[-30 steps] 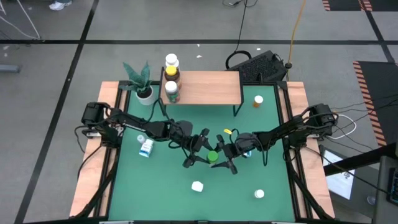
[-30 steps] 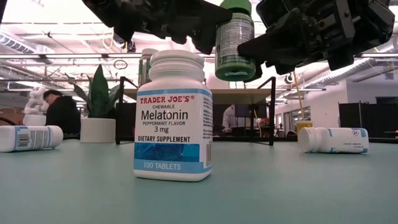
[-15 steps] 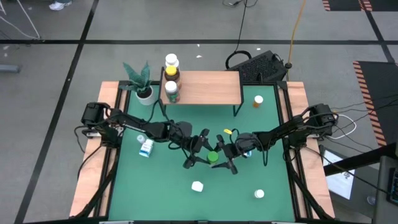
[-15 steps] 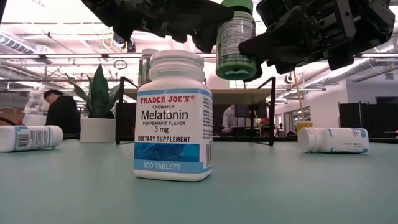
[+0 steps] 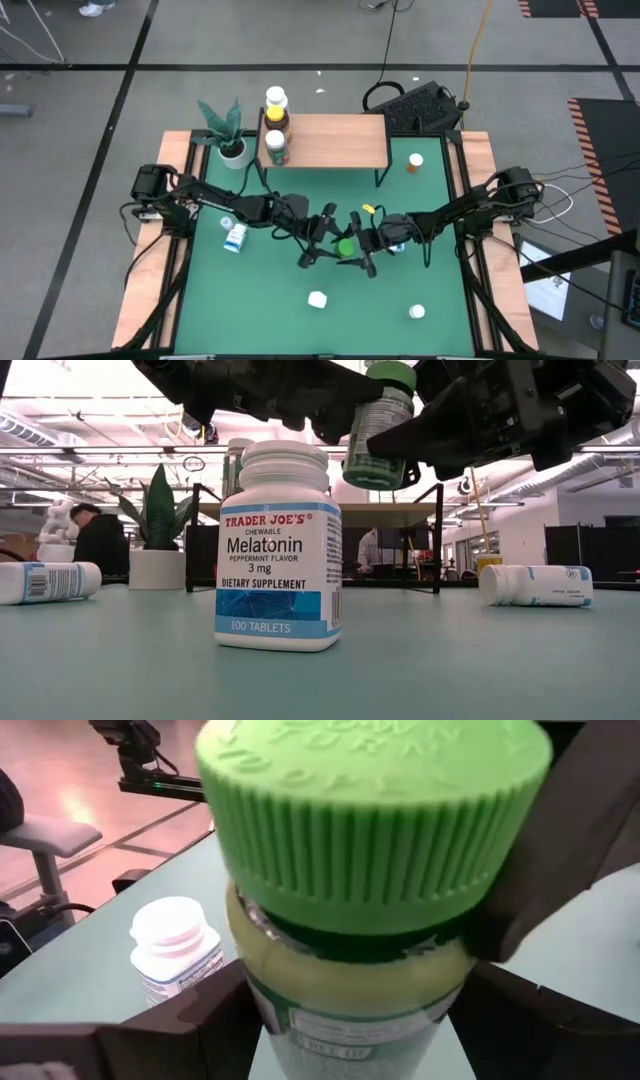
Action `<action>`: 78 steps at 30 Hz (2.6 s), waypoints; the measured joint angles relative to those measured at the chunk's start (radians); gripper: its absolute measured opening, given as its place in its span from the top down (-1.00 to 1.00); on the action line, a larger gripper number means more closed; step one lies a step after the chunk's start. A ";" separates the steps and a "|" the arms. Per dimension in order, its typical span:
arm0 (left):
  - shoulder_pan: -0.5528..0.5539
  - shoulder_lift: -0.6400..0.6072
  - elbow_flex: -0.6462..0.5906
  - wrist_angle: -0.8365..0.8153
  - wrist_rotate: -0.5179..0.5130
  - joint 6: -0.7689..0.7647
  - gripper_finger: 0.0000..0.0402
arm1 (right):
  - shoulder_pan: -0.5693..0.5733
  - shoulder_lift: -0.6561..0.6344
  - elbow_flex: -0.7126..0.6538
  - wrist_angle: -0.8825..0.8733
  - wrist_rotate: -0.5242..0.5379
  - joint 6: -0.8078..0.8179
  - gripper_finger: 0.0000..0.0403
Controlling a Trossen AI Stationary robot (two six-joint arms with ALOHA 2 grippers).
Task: Pick and place medicine bottles onto shelf by color
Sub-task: Put the green pill bottle on the shelf
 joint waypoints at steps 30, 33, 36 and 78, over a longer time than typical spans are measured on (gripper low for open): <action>-0.001 0.000 0.001 0.058 -0.493 -0.059 -0.14 | 0.024 -0.207 -0.110 -0.073 0.416 0.079 -0.46; 0.000 0.000 0.001 0.063 -0.535 -0.072 -0.14 | 0.025 -0.207 -0.110 -0.072 0.478 0.095 -0.46; 0.001 0.000 0.001 0.075 -0.604 -0.096 -0.14 | 0.026 -0.207 -0.111 -0.076 0.555 0.115 -0.46; -0.008 -0.041 0.002 0.075 -0.255 -0.115 -0.53 | 0.024 -0.118 -0.111 0.117 0.200 0.065 -0.14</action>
